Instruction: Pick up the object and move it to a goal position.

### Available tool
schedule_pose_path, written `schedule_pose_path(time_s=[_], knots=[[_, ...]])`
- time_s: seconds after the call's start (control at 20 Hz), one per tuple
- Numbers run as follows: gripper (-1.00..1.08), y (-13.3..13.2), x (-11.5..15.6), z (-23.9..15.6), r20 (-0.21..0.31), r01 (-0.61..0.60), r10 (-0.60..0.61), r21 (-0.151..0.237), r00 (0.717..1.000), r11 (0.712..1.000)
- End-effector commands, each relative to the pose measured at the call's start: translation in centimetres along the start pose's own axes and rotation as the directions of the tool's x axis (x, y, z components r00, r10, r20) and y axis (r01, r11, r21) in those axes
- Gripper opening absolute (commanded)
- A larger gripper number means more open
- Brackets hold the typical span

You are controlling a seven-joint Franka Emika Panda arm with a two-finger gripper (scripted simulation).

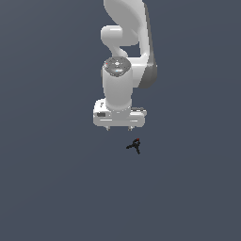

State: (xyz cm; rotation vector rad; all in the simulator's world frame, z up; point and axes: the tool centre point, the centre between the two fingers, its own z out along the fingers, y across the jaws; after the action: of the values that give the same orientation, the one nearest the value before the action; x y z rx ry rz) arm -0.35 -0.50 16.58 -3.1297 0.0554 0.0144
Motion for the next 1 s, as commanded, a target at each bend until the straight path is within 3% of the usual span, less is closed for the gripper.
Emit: schedule_pose_path(time_s=[0.0,0.45,0.95], knots=[[1.0,0.0,0.0,0.0,0.0,0.0,0.0,0.0,1.0,1.0],[1.0,-2.2,0.7,0.0,-0.017,0.001,0.0,0.034,1.0,0.999],[1.0,-2.6,0.7,0.8,-0.015,-0.031,0.032,0.032,0.999,0.999]])
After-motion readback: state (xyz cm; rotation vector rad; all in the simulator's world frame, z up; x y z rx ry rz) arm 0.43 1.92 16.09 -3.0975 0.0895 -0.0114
